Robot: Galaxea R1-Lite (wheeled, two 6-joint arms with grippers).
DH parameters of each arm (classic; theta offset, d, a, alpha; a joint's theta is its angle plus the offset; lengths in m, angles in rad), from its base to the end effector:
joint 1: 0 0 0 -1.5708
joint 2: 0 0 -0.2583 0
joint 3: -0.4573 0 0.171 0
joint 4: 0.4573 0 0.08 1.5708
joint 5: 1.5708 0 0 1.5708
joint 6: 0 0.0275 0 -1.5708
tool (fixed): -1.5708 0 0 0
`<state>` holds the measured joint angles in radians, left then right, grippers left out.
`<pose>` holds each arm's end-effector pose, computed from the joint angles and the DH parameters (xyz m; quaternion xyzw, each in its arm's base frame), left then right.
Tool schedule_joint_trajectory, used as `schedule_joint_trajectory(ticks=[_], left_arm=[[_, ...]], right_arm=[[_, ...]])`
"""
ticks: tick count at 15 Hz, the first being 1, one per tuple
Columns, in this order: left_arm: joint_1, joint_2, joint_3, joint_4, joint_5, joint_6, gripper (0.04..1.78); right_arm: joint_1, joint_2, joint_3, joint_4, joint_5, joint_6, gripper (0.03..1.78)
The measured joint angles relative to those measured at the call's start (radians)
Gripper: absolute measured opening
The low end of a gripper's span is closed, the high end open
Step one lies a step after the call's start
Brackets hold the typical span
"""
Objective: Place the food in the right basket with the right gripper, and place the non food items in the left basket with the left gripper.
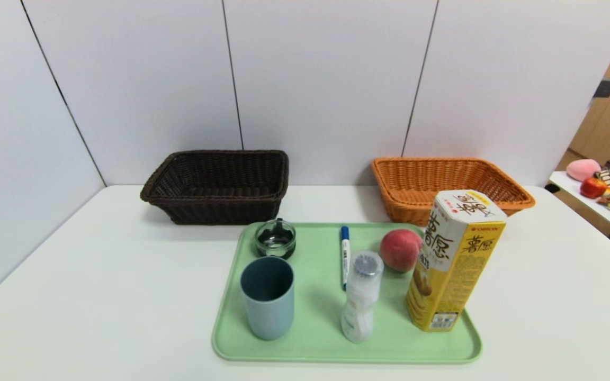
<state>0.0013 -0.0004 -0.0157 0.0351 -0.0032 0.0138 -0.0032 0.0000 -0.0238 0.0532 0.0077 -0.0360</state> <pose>0.0014 -0.0001 0.0758 0.0069 0.0095 -0.0010 0.9999 0.0007 0.0002 0.0760 -0.0179 0.0147 0.0025 0.9997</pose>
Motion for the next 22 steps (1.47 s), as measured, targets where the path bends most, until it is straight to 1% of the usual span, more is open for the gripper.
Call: schedule_joint_trajectory(ticks=[2,3,4,6,8,9,11,12,13,16,17,18,20,22], left_arm=[[0.000,0.000,-0.025,0.000,-0.011,-0.001,1.69],[0.000,0.000,-0.060,0.006,-0.040,-0.004,1.69],[0.000,0.003,-0.097,0.021,-0.074,-0.006,1.69],[0.000,0.044,-0.167,0.036,-0.126,-0.009,1.69],[-0.001,0.147,-0.242,0.006,-0.156,-0.011,1.69],[-0.001,0.215,-0.277,-0.027,-0.166,-0.012,1.69],[-0.002,0.381,-0.336,-0.137,-0.181,-0.014,1.69],[-0.002,0.469,-0.357,-0.206,-0.185,-0.014,1.69],[-0.003,0.565,-0.377,-0.288,-0.188,-0.015,1.69],[-0.003,0.816,-0.413,-0.546,-0.195,-0.016,1.69],[-0.003,0.874,-0.418,-0.623,-0.196,-0.017,1.69],[-0.003,0.918,-0.419,-0.674,-0.197,-0.018,1.69],[-0.004,0.971,-0.414,-0.692,-0.197,-0.017,1.69],[-0.005,0.999,-0.413,-0.694,-0.197,-0.018,1.69]], right_arm=[[0.000,0.000,-0.015,-0.003,0.009,-0.014,1.71],[0.000,0.000,-0.051,0.003,0.027,-0.014,1.71],[0.000,0.003,-0.100,0.021,0.057,-0.013,1.71],[0.001,0.043,-0.206,0.071,0.131,-0.013,1.71],[0.008,0.137,-0.291,0.074,0.187,-0.010,1.71],[0.016,0.197,-0.321,0.054,0.204,-0.009,1.71],[0.032,0.341,-0.367,-0.030,0.228,-0.008,1.71],[0.039,0.431,-0.384,-0.096,0.236,-0.008,1.71],[0.044,0.520,-0.397,-0.169,0.241,-0.009,1.71],[0.066,0.769,-0.410,-0.441,0.256,-0.017,1.71],[0.097,0.829,-0.392,-0.526,0.259,-0.018,1.71],[0.131,0.869,-0.361,-0.574,0.261,-0.023,1.71],[0.211,0.923,-0.305,-0.608,0.262,-0.031,1.71],[0.289,0.948,-0.274,-0.642,0.261,-0.030,1.71]])
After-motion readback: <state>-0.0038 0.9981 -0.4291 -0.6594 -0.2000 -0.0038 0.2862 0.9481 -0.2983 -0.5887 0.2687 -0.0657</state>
